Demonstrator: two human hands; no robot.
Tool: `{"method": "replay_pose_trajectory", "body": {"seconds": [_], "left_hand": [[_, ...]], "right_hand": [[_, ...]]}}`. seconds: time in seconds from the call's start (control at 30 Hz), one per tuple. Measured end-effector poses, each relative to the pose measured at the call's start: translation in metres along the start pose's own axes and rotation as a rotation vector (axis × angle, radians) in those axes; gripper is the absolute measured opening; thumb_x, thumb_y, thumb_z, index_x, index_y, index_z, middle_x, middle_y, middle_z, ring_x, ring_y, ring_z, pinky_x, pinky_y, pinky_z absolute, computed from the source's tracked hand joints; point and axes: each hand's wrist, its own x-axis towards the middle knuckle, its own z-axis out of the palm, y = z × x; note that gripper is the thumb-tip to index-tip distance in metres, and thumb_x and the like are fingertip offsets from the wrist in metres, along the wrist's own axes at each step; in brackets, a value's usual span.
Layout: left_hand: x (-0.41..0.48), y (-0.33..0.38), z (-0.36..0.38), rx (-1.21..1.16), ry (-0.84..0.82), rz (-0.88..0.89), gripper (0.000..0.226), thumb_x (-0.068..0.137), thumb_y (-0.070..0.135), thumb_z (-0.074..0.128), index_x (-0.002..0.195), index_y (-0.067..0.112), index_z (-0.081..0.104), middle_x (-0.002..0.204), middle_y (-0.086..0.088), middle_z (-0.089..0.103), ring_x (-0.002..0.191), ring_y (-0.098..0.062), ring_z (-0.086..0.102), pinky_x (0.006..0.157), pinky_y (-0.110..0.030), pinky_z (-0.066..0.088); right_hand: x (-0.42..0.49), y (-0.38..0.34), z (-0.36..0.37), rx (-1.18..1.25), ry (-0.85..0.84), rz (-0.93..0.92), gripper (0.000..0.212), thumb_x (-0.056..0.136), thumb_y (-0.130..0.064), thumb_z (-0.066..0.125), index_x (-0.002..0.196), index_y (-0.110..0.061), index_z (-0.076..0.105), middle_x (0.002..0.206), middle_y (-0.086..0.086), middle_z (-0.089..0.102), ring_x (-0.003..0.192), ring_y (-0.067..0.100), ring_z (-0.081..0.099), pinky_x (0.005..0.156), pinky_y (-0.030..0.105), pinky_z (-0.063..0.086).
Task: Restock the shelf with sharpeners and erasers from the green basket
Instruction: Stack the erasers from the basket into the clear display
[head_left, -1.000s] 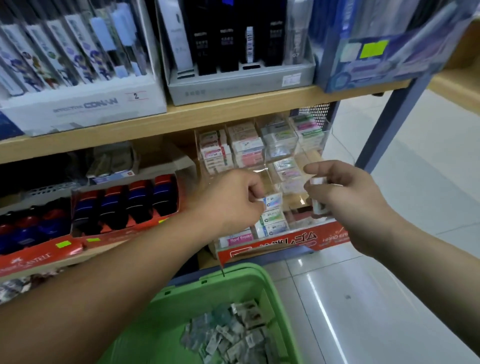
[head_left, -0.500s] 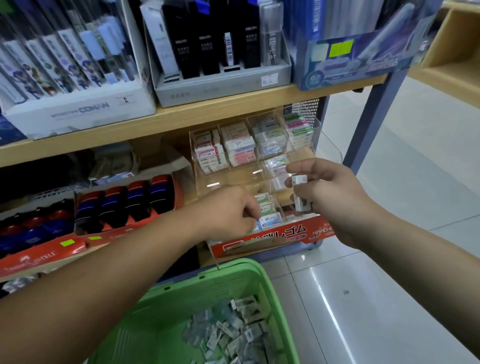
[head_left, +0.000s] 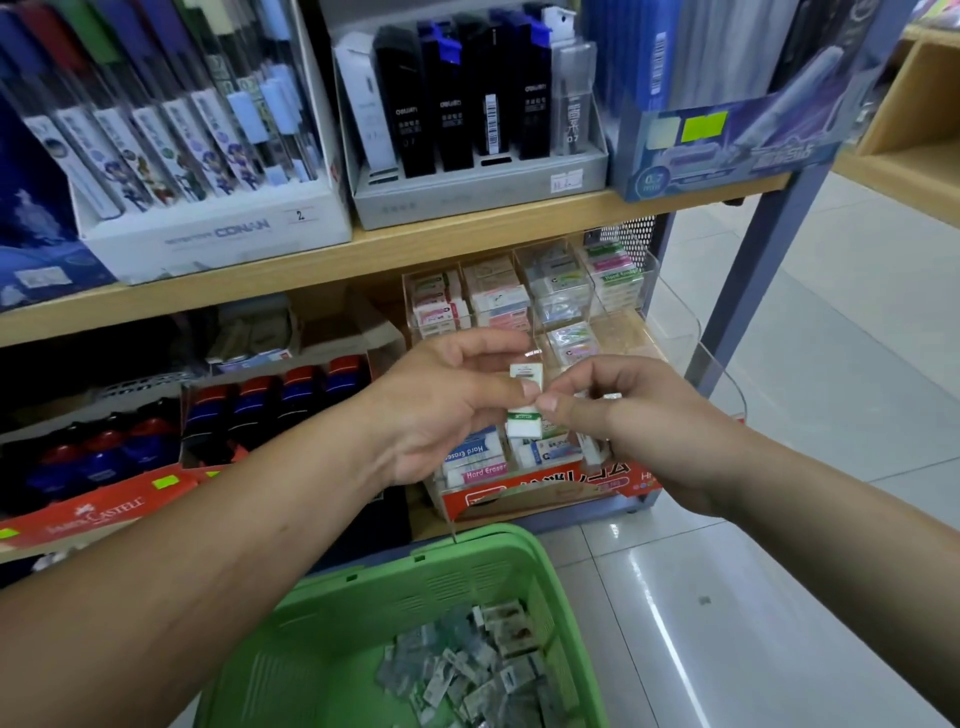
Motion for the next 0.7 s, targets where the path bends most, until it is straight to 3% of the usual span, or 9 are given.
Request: {"method": "replay_pose_trajectory", "body": {"seconds": [0.13, 0.2, 0.27, 0.33, 0.43, 0.5, 0.6, 0.7], "left_hand": [[-0.003, 0.001, -0.003, -0.035, 0.06, -0.028, 0.042, 0.073, 0.0, 0.082, 0.114, -0.003, 0.07, 0.114, -0.017, 0.076, 0.108, -0.025, 0.074, 0.099, -0.033, 0.057], [-0.004, 0.001, -0.003, -0.042, 0.099, -0.021, 0.024, 0.081, 0.001, 0.08, 0.099, 0.003, 0.065, 0.109, -0.019, 0.077, 0.103, -0.027, 0.076, 0.089, -0.035, 0.062], [-0.003, 0.001, -0.003, 0.006, 0.108, -0.032, 0.021, 0.089, 0.006, 0.076, 0.095, 0.012, 0.057, 0.105, -0.019, 0.077, 0.1, -0.029, 0.077, 0.081, -0.041, 0.065], [-0.003, -0.001, -0.005, 0.102, 0.074, -0.048, 0.026, 0.089, 0.015, 0.078, 0.091, 0.015, 0.053, 0.098, -0.016, 0.078, 0.091, -0.027, 0.077, 0.071, -0.039, 0.065], [-0.005, -0.002, -0.008, 0.263, 0.018, -0.042, 0.03, 0.077, 0.027, 0.087, 0.085, 0.014, 0.061, 0.087, -0.007, 0.071, 0.074, -0.017, 0.067, 0.056, -0.03, 0.058], [-0.01, -0.006, -0.013, 0.35, 0.015, -0.019, 0.024, 0.078, 0.016, 0.088, 0.094, 0.01, 0.07, 0.092, -0.011, 0.072, 0.074, -0.018, 0.068, 0.063, -0.031, 0.062], [-0.021, -0.01, -0.025, 0.486, 0.051, 0.059, 0.029, 0.077, 0.004, 0.088, 0.101, 0.011, 0.074, 0.104, -0.015, 0.076, 0.088, -0.031, 0.074, 0.085, -0.04, 0.064], [-0.032, -0.01, -0.037, 0.533, 0.128, 0.144, 0.046, 0.067, 0.004, 0.094, 0.104, 0.012, 0.069, 0.096, -0.006, 0.074, 0.084, -0.018, 0.07, 0.08, -0.029, 0.062]], "right_hand": [[0.002, -0.003, -0.004, 0.178, 0.046, 0.064, 0.02, 0.092, -0.011, 0.076, 0.111, -0.016, 0.073, 0.112, 0.009, 0.074, 0.096, 0.026, 0.076, 0.075, 0.043, 0.065], [0.004, -0.005, -0.008, 0.274, 0.098, 0.118, 0.036, 0.093, 0.006, 0.067, 0.123, -0.013, 0.067, 0.118, 0.013, 0.07, 0.087, 0.029, 0.079, 0.073, 0.044, 0.066], [0.005, -0.004, -0.011, 0.32, 0.14, 0.143, 0.04, 0.091, 0.014, 0.061, 0.125, -0.008, 0.065, 0.121, 0.016, 0.066, 0.084, 0.033, 0.079, 0.069, 0.045, 0.066], [0.004, -0.003, -0.014, 0.369, 0.143, 0.148, 0.037, 0.093, 0.013, 0.061, 0.123, -0.008, 0.065, 0.12, 0.02, 0.068, 0.09, 0.039, 0.077, 0.069, 0.047, 0.066], [0.0, -0.003, -0.017, 0.321, 0.129, 0.112, 0.031, 0.095, 0.005, 0.068, 0.121, -0.012, 0.066, 0.121, 0.02, 0.07, 0.098, 0.038, 0.076, 0.064, 0.044, 0.065], [0.0, -0.004, -0.016, 0.291, 0.12, 0.088, 0.027, 0.094, 0.003, 0.07, 0.117, -0.011, 0.069, 0.123, 0.024, 0.068, 0.101, 0.04, 0.075, 0.064, 0.042, 0.065], [0.004, -0.001, -0.01, 0.269, 0.097, 0.053, 0.024, 0.093, 0.004, 0.07, 0.114, -0.008, 0.071, 0.126, 0.034, 0.064, 0.11, 0.048, 0.069, 0.07, 0.044, 0.066], [0.011, 0.002, -0.003, 0.251, 0.058, 0.035, 0.032, 0.09, 0.0, 0.076, 0.121, -0.006, 0.07, 0.124, 0.032, 0.065, 0.111, 0.046, 0.07, 0.083, 0.053, 0.064]]}}
